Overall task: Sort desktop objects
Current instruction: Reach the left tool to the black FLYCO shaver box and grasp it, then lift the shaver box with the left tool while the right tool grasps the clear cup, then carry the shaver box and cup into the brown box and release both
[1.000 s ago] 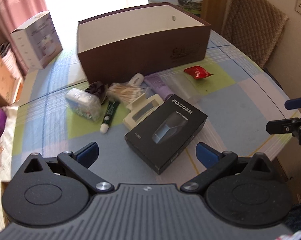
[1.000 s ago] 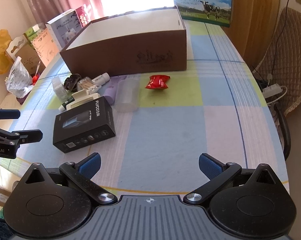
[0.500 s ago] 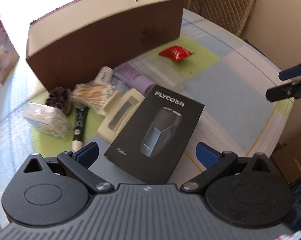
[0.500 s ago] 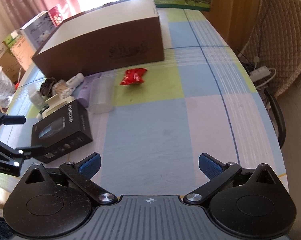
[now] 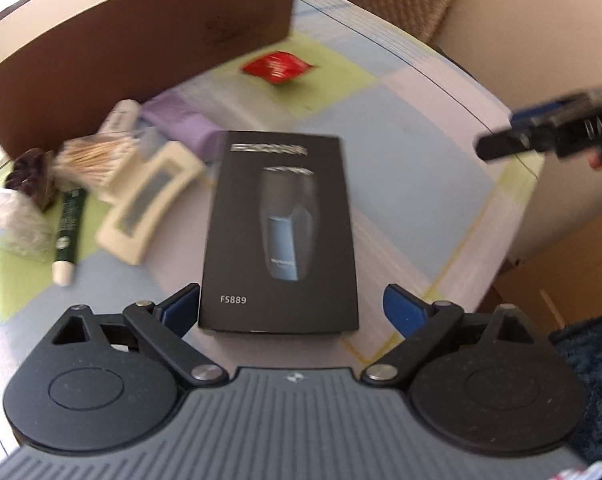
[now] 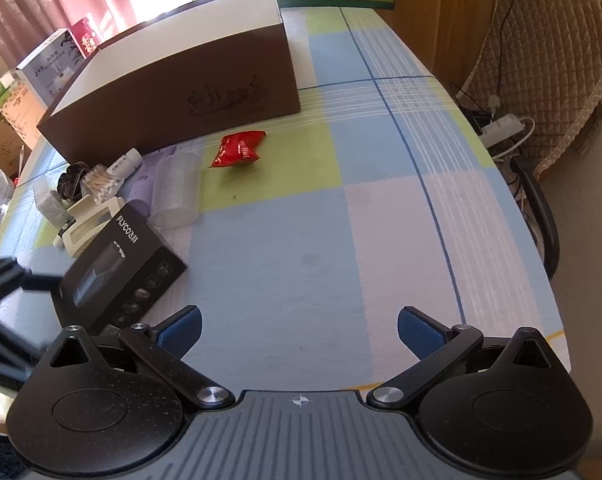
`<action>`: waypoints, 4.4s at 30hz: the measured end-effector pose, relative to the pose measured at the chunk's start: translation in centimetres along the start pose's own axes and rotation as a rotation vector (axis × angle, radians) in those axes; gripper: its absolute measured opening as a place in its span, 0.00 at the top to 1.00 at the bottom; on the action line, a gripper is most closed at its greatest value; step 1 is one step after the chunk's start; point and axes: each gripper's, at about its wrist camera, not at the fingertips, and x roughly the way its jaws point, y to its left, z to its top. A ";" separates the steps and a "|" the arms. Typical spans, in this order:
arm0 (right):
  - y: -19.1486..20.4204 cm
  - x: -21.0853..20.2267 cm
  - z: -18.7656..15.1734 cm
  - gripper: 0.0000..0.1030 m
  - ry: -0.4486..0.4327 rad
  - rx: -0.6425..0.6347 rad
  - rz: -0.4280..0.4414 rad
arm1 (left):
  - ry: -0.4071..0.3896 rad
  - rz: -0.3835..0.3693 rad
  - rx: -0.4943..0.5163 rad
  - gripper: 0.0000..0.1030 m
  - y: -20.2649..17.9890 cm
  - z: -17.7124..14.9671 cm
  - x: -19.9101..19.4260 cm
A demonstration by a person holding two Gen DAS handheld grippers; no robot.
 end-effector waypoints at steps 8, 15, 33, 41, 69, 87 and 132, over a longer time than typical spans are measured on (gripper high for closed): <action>-1.3 -0.9 -1.0 0.02 -0.009 0.038 -0.024 | 0.005 0.086 0.006 0.11 -1.3 3.0 1.8; -2.5 -1.9 -2.6 0.02 -0.013 0.090 -0.048 | 0.047 0.145 -0.006 0.15 -1.9 5.1 4.2; -0.2 -0.6 -2.5 0.02 -0.037 0.050 0.006 | -0.054 0.287 -0.171 0.26 1.0 1.5 -2.5; 5.4 2.8 1.0 0.04 -0.112 -0.096 0.100 | -0.090 0.397 -0.335 0.26 5.5 -0.6 -6.7; 12.5 13.6 7.8 0.52 -0.075 -0.309 0.045 | -0.111 0.463 -0.457 0.26 12.6 -0.5 -8.7; 9.6 4.0 13.6 0.52 -0.175 -0.218 0.167 | -0.243 0.411 -0.358 0.26 13.9 8.4 -12.0; 9.2 18.2 28.5 0.52 0.005 -0.313 -0.033 | 0.054 0.382 -0.489 0.25 23.1 23.1 6.8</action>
